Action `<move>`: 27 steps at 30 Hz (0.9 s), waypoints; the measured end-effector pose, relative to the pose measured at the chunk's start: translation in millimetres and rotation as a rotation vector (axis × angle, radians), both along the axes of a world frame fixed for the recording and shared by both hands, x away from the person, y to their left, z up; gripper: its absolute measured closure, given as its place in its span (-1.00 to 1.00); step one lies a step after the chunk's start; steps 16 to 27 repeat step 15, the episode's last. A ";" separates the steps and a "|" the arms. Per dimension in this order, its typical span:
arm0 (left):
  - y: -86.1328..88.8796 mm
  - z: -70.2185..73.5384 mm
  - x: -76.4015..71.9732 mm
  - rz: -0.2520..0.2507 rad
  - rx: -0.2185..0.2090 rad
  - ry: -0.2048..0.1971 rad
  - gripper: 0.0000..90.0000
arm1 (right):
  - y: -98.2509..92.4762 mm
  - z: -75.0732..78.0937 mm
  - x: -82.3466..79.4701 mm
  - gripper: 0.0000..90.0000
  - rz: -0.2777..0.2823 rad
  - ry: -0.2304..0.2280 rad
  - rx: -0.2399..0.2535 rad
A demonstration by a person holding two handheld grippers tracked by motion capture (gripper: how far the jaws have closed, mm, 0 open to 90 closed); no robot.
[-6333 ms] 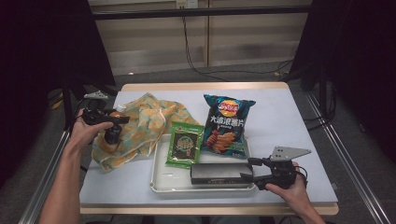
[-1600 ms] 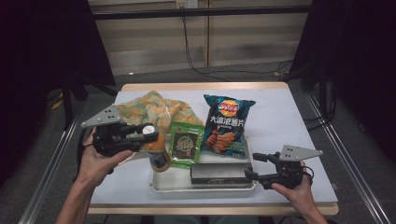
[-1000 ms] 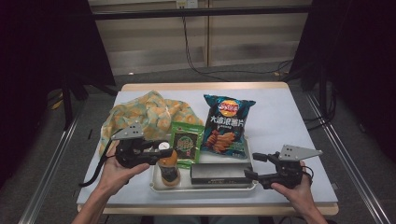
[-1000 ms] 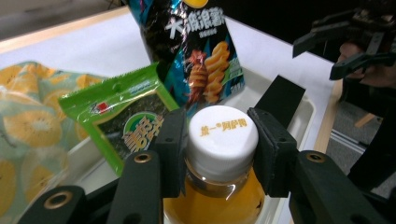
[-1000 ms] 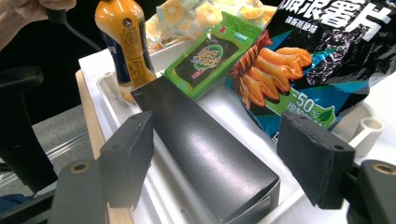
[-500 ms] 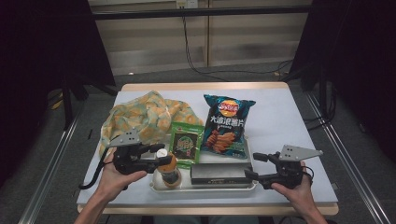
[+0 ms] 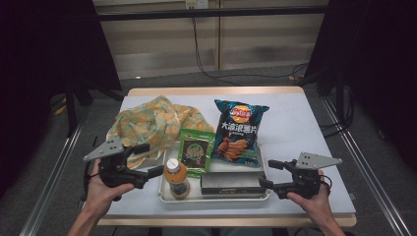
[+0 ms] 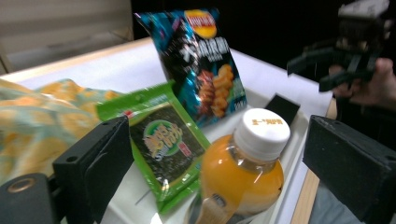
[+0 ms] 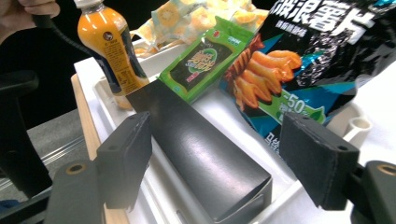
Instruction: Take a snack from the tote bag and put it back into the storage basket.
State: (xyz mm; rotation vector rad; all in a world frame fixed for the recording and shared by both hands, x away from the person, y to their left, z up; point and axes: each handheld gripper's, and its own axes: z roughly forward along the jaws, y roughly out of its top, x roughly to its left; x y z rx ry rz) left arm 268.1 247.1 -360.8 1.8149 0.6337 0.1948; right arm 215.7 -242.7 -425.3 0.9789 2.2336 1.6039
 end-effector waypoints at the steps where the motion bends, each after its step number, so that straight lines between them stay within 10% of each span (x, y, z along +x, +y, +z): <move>1: 8.5 -0.6 0.1 0.021 -0.018 -0.013 -0.85 | -0.6 0.3 -0.3 -0.44 -0.003 -0.003 -0.002; 12: 32.5 -36.0 -9.1 0.142 0.042 -0.044 -0.94 | -21.0 1.2 -4.3 -0.48 -0.104 -0.026 0.011; 27: 36.0 -43.7 -6.9 0.133 0.077 -0.038 -0.94 | -25.7 1.3 -4.8 -0.49 -0.127 -0.028 0.018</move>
